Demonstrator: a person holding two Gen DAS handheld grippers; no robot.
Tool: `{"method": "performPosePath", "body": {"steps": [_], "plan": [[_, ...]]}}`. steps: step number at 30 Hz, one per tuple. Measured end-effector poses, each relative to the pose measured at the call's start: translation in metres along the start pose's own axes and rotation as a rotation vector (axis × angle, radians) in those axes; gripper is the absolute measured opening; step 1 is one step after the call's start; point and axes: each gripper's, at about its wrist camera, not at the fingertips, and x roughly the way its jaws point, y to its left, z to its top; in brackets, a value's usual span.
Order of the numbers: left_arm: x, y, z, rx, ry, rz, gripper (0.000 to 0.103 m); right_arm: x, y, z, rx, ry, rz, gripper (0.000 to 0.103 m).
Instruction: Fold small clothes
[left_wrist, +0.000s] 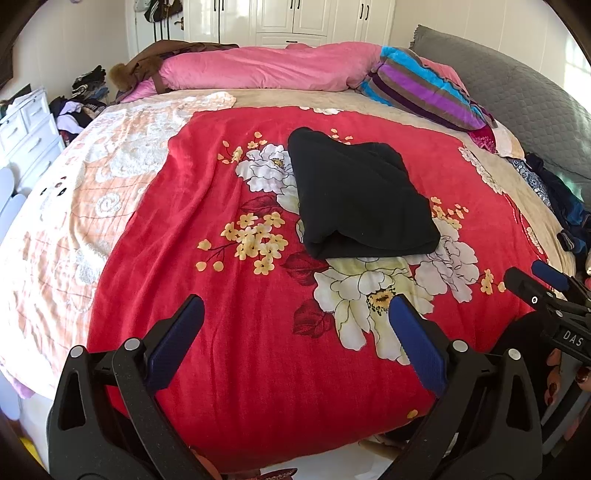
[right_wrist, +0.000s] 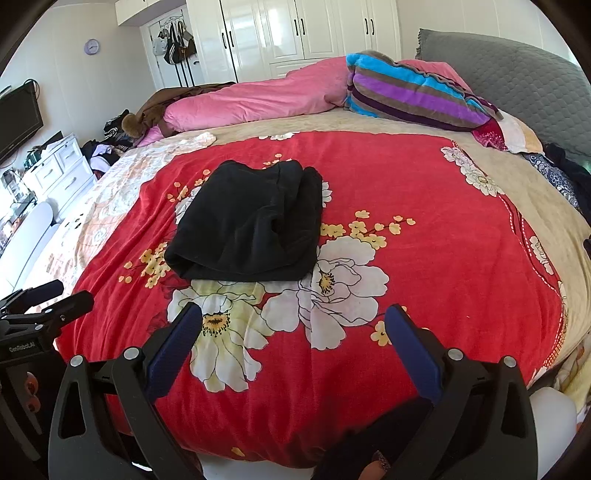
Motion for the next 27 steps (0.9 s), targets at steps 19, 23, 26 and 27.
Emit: {"method": "performPosePath", "body": {"steps": [19, 23, 26, 27], "plan": [[-0.001, 0.0002, -0.0003, 0.008, 0.002, 0.005, 0.094, 0.0002, -0.0003, 0.0001, -0.001, -0.001, -0.002, 0.099], [-0.0011, -0.0002, -0.0006, 0.01, 0.003, 0.008, 0.094, 0.0003, -0.0021, 0.0005, -0.001, 0.0, -0.003, 0.099], [-0.001, 0.0002, -0.0012, 0.012, 0.001, 0.013, 0.094, 0.0002, -0.002, 0.0004, -0.002, -0.001, -0.003, 0.099], [-0.0008, 0.0005, -0.0014, 0.013, 0.001, 0.015, 0.094, 0.0004, -0.0013, 0.0003, -0.003, -0.001, -0.003, 0.099]]}}
